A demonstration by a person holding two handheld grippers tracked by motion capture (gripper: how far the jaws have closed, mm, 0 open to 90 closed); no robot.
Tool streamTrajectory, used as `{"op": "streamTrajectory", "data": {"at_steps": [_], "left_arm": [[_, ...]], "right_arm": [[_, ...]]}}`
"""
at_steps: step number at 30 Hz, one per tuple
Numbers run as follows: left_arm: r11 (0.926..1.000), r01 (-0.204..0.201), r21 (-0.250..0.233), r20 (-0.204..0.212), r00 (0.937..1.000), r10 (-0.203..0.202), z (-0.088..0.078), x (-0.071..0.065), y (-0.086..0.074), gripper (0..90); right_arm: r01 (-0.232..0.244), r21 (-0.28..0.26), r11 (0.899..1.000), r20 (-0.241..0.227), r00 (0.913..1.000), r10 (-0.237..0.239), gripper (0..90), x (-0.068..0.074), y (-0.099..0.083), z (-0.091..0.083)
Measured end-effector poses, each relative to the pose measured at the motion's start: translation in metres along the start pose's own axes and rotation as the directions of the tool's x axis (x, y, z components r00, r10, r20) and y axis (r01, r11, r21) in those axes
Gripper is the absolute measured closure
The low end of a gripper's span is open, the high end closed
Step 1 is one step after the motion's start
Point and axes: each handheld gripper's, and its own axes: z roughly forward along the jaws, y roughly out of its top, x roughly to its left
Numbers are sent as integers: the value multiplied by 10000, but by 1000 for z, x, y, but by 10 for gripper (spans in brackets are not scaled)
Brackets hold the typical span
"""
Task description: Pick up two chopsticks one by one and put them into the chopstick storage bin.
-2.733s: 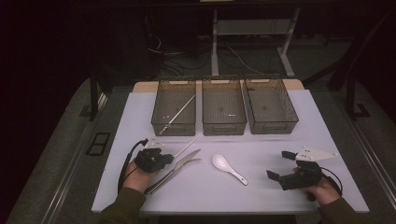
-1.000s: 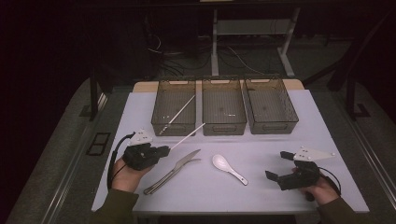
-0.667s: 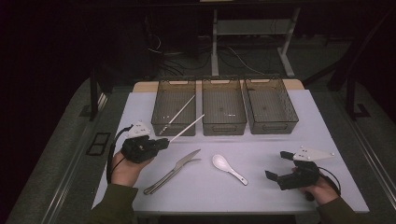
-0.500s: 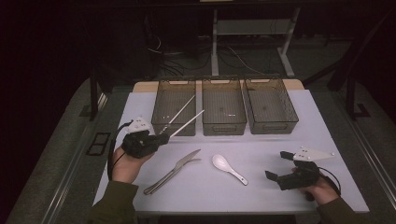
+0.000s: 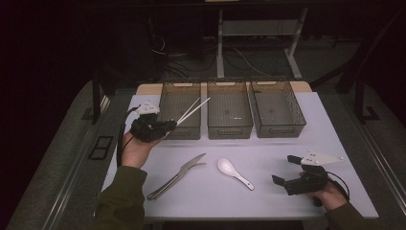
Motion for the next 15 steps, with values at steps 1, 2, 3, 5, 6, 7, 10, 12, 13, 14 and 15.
{"op": "streamTrajectory", "data": {"at_steps": [1, 2, 3, 5, 6, 7, 10, 12, 13, 14, 15], "left_arm": [[10000, 82, -45, -46, 10000, -82, 1, 2, 2, 844], [9999, 118, -51, -119, 9999, -119, 2, 4, 4, 843], [9999, 109, -24, -172, 9998, -109, 3, 6, 6, 843], [9998, 198, -30, -321, 9993, -198, 7, 10, 10, 843], [9997, 242, -11, -377, 9990, -242, 8, 12, 12, 843], [9996, 277, -2, -434, 9987, -277, 11, 14, 14, 843], [9993, 346, 154, -637, 9974, -336, 17, 21, 20, 843], [9991, 302, 300, -790, 9965, -277, 23, 26, 23, 843], [9989, 301, 362, -882, 9957, -268, 25, 28, 25, 843], [9987, 317, 400, -944, 9952, -278, 27, 30, 26, 843], [9986, 347, 404, -1005, 9945, -305, 30, 32, 28, 843]], "right_arm": [[21, -15, 10000, 6, 10000, -21, 8, 0, 0, 0], [-31, 7, 10000, -6, 10000, 31, 8, 0, 0, 0], [-8, -9, 10000, 5, 10000, 8, 8, 0, 0, 0], [1, -1, 10000, -4, 10000, -1, 8, 0, 0, 0], [11, -6, 10000, 1, 10000, -11, 8, 0, 0, 0], [13, -4, 10000, -4, 10000, -13, 8, 0, 0, 0], [10, -9, 10000, -14, 10000, -10, 8, 0, 0, 0], [-8, -17, 10000, -8, 10000, 8, 8, 0, 0, 0], [-17, -18, 10000, -10, 10000, 17, 8, -1, 0, 0], [-27, -13, 10000, -15, 10000, 27, 8, -1, 0, 0], [-24, -13, 10000, -18, 10000, 24, 8, -1, 0, 0]]}}
